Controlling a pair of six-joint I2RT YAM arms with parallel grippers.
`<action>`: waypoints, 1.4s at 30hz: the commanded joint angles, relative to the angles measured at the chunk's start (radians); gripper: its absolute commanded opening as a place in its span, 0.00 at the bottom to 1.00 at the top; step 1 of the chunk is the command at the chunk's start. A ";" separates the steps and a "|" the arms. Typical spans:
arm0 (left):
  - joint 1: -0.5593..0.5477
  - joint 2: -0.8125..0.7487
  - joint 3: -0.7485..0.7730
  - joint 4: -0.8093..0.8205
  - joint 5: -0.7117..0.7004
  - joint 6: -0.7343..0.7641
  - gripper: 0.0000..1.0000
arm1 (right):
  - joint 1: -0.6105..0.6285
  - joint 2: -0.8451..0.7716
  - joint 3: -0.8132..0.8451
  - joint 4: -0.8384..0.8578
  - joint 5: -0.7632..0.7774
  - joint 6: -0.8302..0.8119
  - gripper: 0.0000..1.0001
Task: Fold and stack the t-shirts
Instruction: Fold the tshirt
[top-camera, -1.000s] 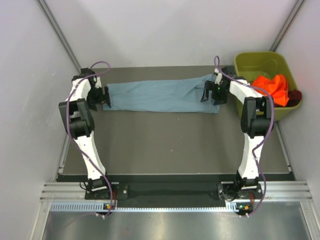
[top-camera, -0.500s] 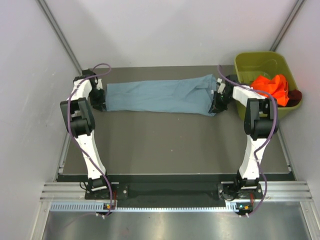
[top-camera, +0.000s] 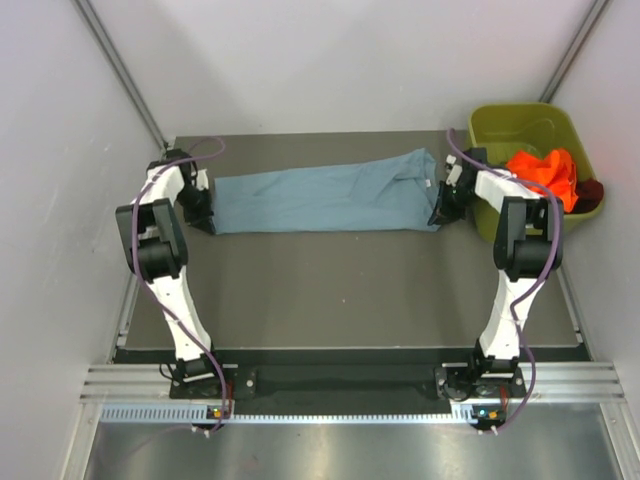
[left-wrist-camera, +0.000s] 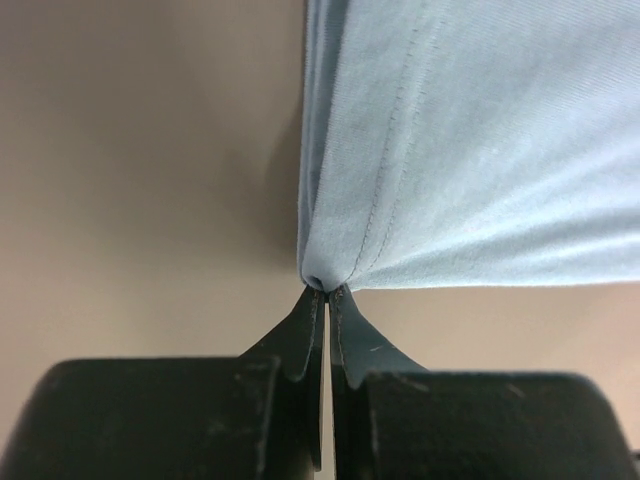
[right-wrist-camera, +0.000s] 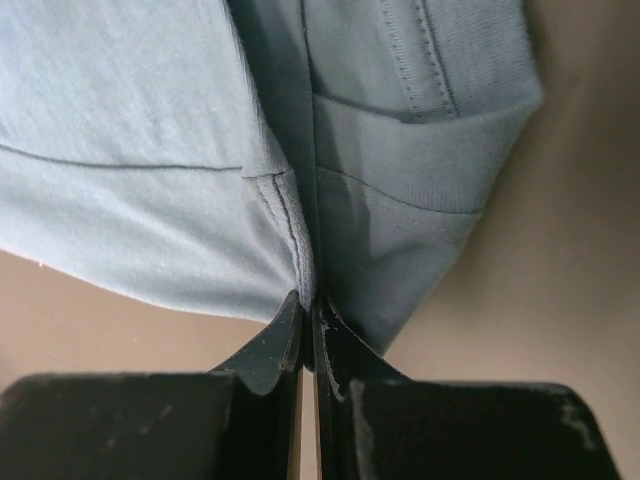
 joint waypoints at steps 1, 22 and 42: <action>0.004 -0.120 -0.045 -0.024 0.016 0.020 0.00 | -0.023 -0.015 0.050 -0.022 0.060 -0.033 0.00; -0.110 -0.507 -0.498 -0.097 0.168 0.021 0.00 | -0.006 0.207 0.370 0.007 0.141 -0.052 0.00; -0.377 -0.618 -0.473 -0.169 0.286 0.084 0.00 | 0.017 0.399 0.689 0.089 0.207 -0.049 0.00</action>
